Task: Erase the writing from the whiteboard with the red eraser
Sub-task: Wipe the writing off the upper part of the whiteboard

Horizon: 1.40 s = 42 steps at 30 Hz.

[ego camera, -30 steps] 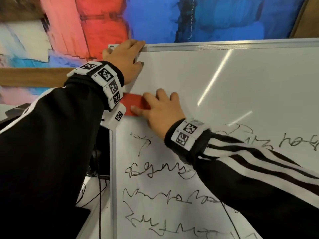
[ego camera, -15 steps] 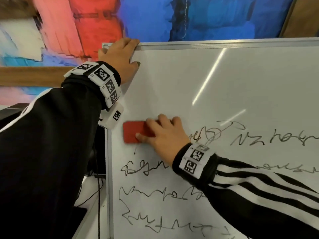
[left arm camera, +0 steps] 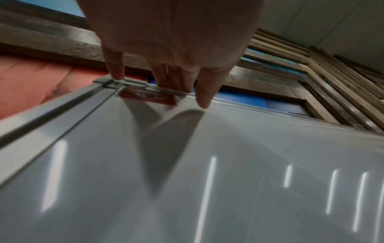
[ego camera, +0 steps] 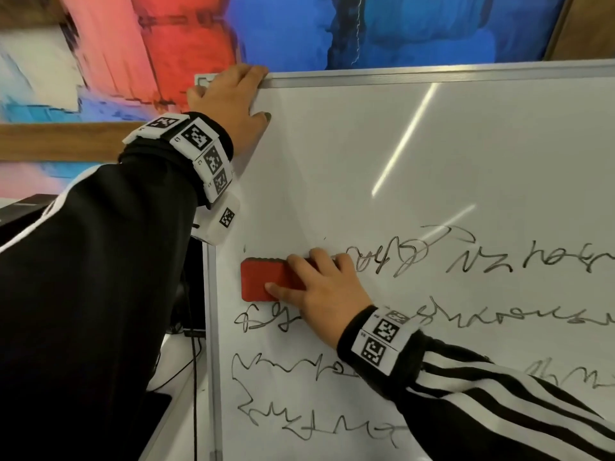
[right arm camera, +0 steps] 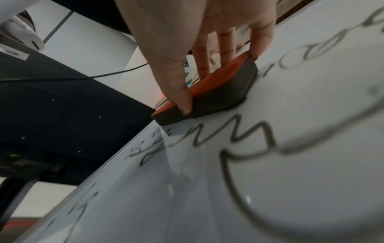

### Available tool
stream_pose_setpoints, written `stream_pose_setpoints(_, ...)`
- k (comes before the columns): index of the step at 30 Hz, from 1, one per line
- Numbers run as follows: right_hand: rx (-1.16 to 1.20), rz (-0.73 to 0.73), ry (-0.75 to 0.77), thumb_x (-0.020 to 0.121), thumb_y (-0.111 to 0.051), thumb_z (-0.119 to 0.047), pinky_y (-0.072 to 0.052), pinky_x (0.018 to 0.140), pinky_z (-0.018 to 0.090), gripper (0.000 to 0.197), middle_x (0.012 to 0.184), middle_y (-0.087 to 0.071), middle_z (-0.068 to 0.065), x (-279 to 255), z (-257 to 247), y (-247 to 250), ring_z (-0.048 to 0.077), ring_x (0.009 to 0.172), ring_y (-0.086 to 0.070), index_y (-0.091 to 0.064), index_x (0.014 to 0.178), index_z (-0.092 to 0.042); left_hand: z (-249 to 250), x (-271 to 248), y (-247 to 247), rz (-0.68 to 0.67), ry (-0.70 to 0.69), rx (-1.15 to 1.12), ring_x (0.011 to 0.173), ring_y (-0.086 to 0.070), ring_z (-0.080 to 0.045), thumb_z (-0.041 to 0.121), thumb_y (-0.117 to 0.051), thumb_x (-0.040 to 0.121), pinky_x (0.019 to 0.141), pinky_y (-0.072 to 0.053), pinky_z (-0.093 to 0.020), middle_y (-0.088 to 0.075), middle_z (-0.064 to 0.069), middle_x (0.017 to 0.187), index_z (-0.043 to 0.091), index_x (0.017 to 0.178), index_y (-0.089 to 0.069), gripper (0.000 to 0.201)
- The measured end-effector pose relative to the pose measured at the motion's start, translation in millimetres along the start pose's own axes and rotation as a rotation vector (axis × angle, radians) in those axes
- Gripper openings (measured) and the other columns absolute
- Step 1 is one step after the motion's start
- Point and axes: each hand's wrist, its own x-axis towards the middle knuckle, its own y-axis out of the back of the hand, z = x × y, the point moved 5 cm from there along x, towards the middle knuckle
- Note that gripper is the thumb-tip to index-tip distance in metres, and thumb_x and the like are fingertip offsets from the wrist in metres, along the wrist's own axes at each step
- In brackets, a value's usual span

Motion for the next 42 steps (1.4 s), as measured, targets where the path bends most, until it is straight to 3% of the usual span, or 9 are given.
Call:
stream_pose_setpoints(5,-0.06,0.112,-0.267,0.063,-0.076,-0.027,-0.043,0.075,0.049,0.059,0.113,-0.057,0.011,32.2,24.0,20.5,0.033,0.097,-0.046,-0.062,0.12,-0.032,0.9,0.5,-1.8,-0.002,0.013,0.004,0.134,-0.029,-0.019,0.037,-0.051,0.085,0.105,-0.018,-0.049,-0.029,0.006,0.147,0.03,0.142,-0.027,0.062)
stream_pose_setpoints(11,-0.033,0.044,0.045,0.074,-0.053,-0.028,-0.044,0.075,0.041,0.044,0.112,-0.058,0.002,4.4,-24.2,-7.2,0.027,0.099,-0.041,-0.063,0.116,-0.037,0.6,-0.2,-0.4,-0.017,0.009,0.013,0.134,-0.028,-0.019,0.036,-0.051,0.086,0.106,-0.016,-0.049,-0.029,0.005,0.147,0.029,0.142,-0.027,0.061)
stream_pose_setpoints(15,-0.021,0.092,-0.123,0.064,-0.07,-0.027,-0.045,0.075,0.045,0.053,0.111,-0.059,0.007,22.7,-2.5,5.9,0.028,0.097,-0.039,-0.064,0.116,-0.035,1.3,-1.4,-0.2,-0.008,0.001,0.008,0.134,-0.029,-0.019,0.036,-0.051,0.086,0.105,-0.016,-0.049,-0.029,0.005,0.147,0.029,0.141,-0.027,0.06)
stream_pose_setpoints(17,-0.027,0.135,-0.268,0.067,-0.061,-0.025,-0.044,0.075,0.047,0.053,0.113,-0.058,0.01,31.4,7.7,14.8,0.029,0.098,-0.037,-0.062,0.12,-0.033,1.6,-1.4,-0.8,-0.001,0.003,0.002,0.134,-0.029,-0.019,0.036,-0.051,0.086,0.106,-0.017,-0.049,-0.029,0.005,0.147,0.029,0.141,-0.028,0.06)
stream_pose_setpoints(23,-0.02,0.046,-0.005,0.061,-0.078,-0.03,-0.046,0.074,0.045,0.059,0.112,-0.058,0.005,-3.2,-1.0,1.7,0.028,0.096,-0.046,-0.062,0.118,-0.036,2.2,-2.4,-1.0,0.021,0.012,-0.005,0.133,-0.03,-0.019,0.035,-0.053,0.086,0.106,-0.017,-0.048,-0.031,0.004,0.146,0.028,0.141,-0.029,0.06)
stream_pose_setpoints(29,-0.053,0.222,-0.337,0.065,-0.078,-0.021,-0.043,0.075,0.048,0.059,0.114,-0.059,0.012,-25.5,62.3,29.7,0.031,0.098,-0.04,-0.062,0.12,-0.033,4.8,-3.9,-1.1,0.049,0.019,-0.012,0.133,-0.03,-0.019,0.036,-0.054,0.084,0.105,-0.016,-0.048,-0.031,0.004,0.146,0.028,0.14,-0.03,0.061)
stream_pose_setpoints(34,-0.078,0.044,-0.031,0.064,-0.081,-0.027,-0.044,0.074,0.043,0.06,0.116,-0.059,0.004,-54.1,51.1,15.7,0.028,0.1,-0.048,-0.06,0.12,-0.038,10.3,-4.7,1.2,0.078,0.027,-0.013,0.133,-0.031,-0.018,0.04,-0.053,0.084,0.106,-0.015,-0.048,-0.034,0.002,0.145,0.026,0.139,-0.033,0.06)
stream_pose_setpoints(39,-0.024,0.231,-0.35,0.066,-0.079,-0.017,-0.041,0.072,0.047,0.052,0.113,-0.062,0.011,-47.6,99.1,48.6,0.039,0.094,-0.053,-0.067,0.114,-0.033,11.1,-8.9,-6.4,0.078,0.045,-0.01,0.138,-0.022,-0.015,0.043,-0.052,0.085,0.111,-0.009,-0.052,-0.026,0.004,0.15,0.025,0.144,-0.026,0.067)
stream_pose_setpoints(42,-0.039,0.197,-0.237,0.064,-0.081,-0.021,-0.042,0.071,0.045,0.054,0.112,-0.061,0.008,-54.0,78.8,32.6,0.032,0.097,-0.044,-0.066,0.115,-0.034,14.7,-14.2,-13.4,0.068,0.035,-0.022,0.141,-0.015,-0.015,0.039,-0.05,0.087,0.113,-0.004,-0.05,-0.018,0.003,0.154,0.024,0.147,-0.018,0.07)
